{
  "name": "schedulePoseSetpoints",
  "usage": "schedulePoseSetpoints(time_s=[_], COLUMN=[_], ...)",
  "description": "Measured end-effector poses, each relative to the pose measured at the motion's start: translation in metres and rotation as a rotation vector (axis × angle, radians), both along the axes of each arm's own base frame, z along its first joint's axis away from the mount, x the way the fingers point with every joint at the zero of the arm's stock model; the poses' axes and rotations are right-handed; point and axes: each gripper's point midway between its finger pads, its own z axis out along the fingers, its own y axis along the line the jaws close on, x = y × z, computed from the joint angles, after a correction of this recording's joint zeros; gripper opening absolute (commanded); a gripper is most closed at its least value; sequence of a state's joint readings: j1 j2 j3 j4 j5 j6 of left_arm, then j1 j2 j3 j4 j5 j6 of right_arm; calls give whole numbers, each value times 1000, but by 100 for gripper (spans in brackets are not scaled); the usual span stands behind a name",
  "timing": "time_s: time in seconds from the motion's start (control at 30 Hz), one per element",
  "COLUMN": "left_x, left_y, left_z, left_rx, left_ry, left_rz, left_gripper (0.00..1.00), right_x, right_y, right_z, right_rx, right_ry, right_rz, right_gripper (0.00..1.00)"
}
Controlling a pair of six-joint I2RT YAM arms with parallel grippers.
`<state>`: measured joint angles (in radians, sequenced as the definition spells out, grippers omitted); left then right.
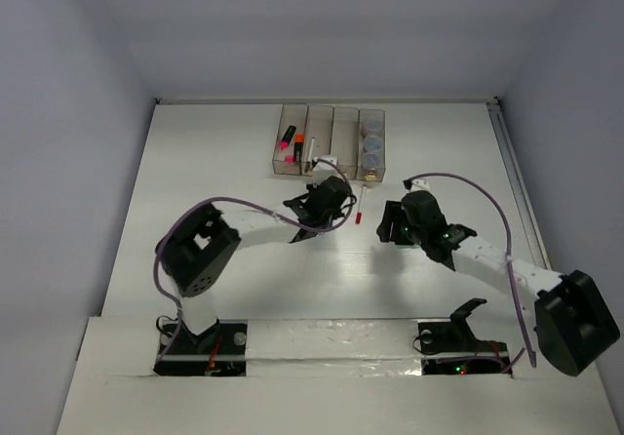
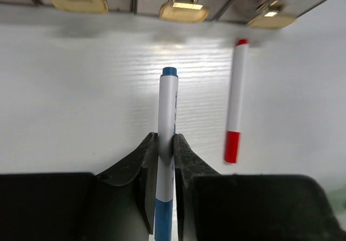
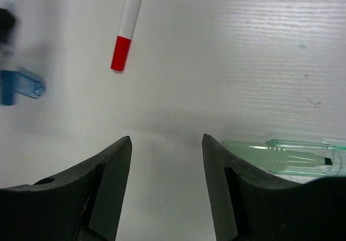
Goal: Sort the stationery into containers
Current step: Pick up the pen from the center of the board, then place the pen in the storage box.
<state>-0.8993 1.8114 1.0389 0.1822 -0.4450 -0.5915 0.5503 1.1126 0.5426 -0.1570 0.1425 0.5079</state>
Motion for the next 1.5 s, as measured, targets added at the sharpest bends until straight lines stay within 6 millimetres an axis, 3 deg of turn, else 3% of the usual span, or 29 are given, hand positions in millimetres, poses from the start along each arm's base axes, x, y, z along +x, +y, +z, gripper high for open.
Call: schedulePoseSetpoints(time_s=[0.17, 0.23, 0.3, 0.43, 0.53, 0.73, 0.9, 1.03, 1.13, 1.37, 1.5], left_x=[1, 12, 35, 91, 116, 158, 183, 192, 193, 194, 195], left_y=[2, 6, 16, 44, 48, 34, 29, 30, 32, 35, 34], left_z=[85, 112, 130, 142, 140, 124, 104, 86, 71, 61, 62], left_rx=[-139, -177, -195, -164, -123, -51, 6, 34, 55, 78, 76], left_ry=[-128, -172, -203, -233, -238, -229, -211, -191, -171, -159, -162], left_rz=[-17, -12, 14, 88, 102, 59, 50, 50, 49, 46, 46], left_gripper=[0, 0, 0, 0, 0, 0, 0, 0, 11, 44, 48], right_x=[6, 16, 30, 52, 64, 92, 100, 102, 104, 103, 102], right_y=[10, 17, 25, 37, 41, 50, 54, 55, 54, 56, 56], right_z=[-27, -28, -28, -33, -41, -44, -45, -47, -47, -48, -48], right_rx=[-30, -29, -25, -34, -55, -80, -92, -112, -125, -138, -139], right_ry=[95, 98, 96, 98, 107, 87, 77, 72, 68, 62, 61], right_rz=[11, 14, 13, 6, -5, -25, -22, -18, -20, -17, -15], right_gripper=[66, 67, 68, 68, 65, 63, 56, 43, 34, 38, 38])
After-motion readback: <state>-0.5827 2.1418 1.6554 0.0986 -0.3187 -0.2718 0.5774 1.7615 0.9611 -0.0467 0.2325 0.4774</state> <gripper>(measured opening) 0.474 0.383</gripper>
